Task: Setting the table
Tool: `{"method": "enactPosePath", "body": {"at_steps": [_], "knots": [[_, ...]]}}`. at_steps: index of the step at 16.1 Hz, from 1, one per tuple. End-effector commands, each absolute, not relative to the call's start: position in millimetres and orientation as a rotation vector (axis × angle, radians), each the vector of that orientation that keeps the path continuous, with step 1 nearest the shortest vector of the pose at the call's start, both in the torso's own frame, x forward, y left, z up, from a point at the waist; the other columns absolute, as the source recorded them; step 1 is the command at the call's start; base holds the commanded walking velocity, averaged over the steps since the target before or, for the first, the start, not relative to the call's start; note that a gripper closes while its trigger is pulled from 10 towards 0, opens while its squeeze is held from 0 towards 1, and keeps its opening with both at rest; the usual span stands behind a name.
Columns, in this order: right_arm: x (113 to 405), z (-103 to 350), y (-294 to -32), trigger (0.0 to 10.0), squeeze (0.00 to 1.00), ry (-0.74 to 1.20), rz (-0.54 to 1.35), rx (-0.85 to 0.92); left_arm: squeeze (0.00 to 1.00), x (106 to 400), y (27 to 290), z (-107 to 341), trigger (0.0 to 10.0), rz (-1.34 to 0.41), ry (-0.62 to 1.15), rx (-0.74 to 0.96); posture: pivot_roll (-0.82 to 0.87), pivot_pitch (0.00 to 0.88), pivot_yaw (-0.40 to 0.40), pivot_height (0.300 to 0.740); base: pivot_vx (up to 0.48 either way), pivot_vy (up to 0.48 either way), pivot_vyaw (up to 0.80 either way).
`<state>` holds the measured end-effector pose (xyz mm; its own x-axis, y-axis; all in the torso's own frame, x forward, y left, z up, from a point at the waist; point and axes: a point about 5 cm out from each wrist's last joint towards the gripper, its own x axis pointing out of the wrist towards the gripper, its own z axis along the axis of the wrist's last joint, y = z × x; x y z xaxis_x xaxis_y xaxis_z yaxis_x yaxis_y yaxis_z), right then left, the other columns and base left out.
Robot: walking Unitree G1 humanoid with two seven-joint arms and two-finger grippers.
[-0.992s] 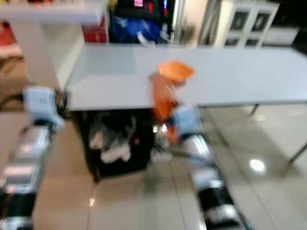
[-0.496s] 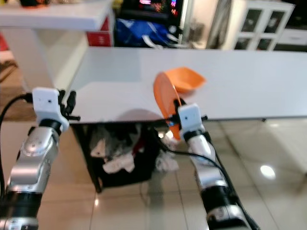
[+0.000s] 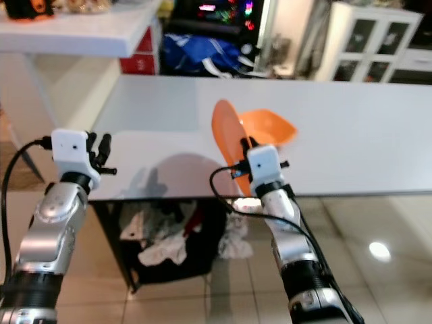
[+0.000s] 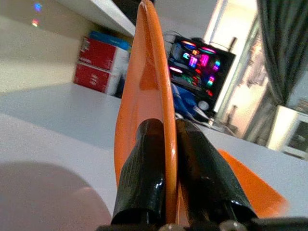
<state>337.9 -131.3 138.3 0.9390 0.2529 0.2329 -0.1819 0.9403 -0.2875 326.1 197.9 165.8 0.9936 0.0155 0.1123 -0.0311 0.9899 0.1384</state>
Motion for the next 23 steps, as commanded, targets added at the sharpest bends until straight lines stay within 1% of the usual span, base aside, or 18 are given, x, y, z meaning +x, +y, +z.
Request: {"method": "enactPosePath", "body": {"at_steps": [1,4,5,7,8,9,12,16,19,23], "knots": [[339,144,-122,0.0,0.0,-0.29,0.251,-0.239,0.0,323,198,164,10.0,0.014,-0.112,0.165,0.01,0.0,-0.028,0.74,0.0,0.0,0.0],[338,144,-120,0.0,0.0,-0.298,0.258,-0.238,0.0,320,197,164,10.0,0.021,-0.125,0.154,0.01,0.0,-0.033,0.74,0.0,0.0,0.0],[337,155,-119,0.0,0.0,-0.367,0.26,-0.255,0.0,320,196,164,10.0,0.015,-0.132,0.153,0.01,0.0,-0.033,0.74,0.0,0.0,0.0],[337,192,-120,0.0,0.0,-0.536,0.234,-0.287,0.0,318,193,164,10.0,0.002,-0.141,0.175,0.0,0.0,-0.032,0.74,0.0,0.0,0.0],[339,202,-126,0.0,0.0,-0.568,0.195,-0.282,0.0,318,192,163,10.0,0.0,-0.141,0.187,0.0,0.0,-0.028,0.74,0.0,0.0,0.0],[342,203,-132,0.0,0.0,-0.57,0.159,-0.289,0.0,319,189,163,10.0,-0.013,-0.149,0.193,0.0,0.0,-0.027,0.74,0.0,0.0,0.0],[342,206,-134,0.0,0.0,-0.585,0.139,-0.292,0.0,320,189,165,10.0,-0.018,-0.156,0.197,-0.01,0.0,-0.024,0.74,0.0,0.0,0.0],[342,198,-129,0.0,0.0,-0.554,0.156,-0.287,0.0,323,193,167,10.0,-0.003,-0.162,0.189,0.0,0.0,-0.019,0.74,0.0,-0.42,0.0],[339,187,-123,0.0,0.0,-0.52,0.178,-0.275,0.0,322,194,164,10.0,0.014,-0.147,0.195,0.0,0.0,-0.019,0.74,0.269,-0.395,0.0],[337,189,-120,0.0,0.0,-0.533,0.187,-0.269,0.0,321,194,165,10.0,0.018,-0.157,0.204,0.0,0.0,-0.02,0.74,0.299,-0.372,0.0]]}}
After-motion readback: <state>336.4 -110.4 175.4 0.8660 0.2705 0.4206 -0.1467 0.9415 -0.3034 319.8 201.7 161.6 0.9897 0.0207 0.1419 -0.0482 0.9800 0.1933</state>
